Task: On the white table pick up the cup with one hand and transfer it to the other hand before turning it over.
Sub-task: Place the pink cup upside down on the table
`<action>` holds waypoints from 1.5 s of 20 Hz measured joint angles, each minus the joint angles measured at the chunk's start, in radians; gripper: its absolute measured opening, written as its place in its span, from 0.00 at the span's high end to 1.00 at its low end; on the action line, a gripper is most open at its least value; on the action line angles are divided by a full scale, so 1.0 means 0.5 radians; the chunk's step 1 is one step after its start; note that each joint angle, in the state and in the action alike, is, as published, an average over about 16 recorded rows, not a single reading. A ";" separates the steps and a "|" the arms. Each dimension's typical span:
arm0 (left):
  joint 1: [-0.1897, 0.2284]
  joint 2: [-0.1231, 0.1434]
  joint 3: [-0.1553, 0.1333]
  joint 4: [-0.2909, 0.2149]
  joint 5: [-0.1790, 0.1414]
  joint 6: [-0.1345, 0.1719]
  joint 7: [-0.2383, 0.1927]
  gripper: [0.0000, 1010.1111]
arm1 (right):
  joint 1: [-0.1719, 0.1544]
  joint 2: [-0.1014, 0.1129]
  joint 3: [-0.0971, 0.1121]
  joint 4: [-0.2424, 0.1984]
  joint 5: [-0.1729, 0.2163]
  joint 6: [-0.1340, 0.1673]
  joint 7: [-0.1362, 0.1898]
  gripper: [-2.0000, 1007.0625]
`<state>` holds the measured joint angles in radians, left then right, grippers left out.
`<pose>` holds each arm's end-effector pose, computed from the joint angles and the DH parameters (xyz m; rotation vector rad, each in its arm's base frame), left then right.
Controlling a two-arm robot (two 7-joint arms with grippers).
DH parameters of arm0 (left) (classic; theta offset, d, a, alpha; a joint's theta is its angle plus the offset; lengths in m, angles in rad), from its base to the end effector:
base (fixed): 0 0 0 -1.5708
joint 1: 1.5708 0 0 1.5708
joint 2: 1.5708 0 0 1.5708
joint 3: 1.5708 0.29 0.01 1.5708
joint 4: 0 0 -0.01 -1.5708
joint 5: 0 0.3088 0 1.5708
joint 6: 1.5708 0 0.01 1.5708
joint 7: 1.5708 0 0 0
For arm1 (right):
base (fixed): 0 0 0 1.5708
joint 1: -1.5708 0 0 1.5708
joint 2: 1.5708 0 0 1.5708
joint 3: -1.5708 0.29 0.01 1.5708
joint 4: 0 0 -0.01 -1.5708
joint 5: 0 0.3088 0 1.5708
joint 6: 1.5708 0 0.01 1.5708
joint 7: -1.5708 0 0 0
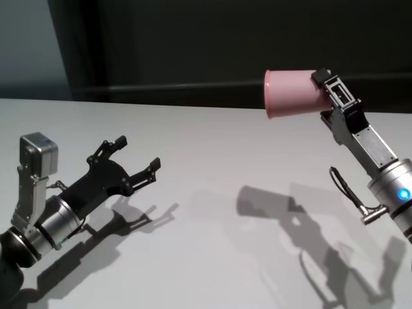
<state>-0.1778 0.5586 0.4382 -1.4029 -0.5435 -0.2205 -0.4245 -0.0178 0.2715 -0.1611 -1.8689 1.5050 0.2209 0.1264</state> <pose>0.3535 0.0709 -0.3123 0.0247 -0.0475 0.8607 0.3092 -0.0041 -0.2184 0.8286 0.9154 -0.7850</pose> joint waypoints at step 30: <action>0.000 0.000 0.000 0.000 0.000 0.000 0.000 0.01 | 0.351 0.518 -0.443 -0.211 -0.575 0.333 -0.849 0.27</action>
<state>-0.1780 0.5587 0.4382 -1.4031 -0.5435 -0.2204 -0.4245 0.1575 0.5308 -0.3825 -1.9746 1.2174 0.3876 -0.2982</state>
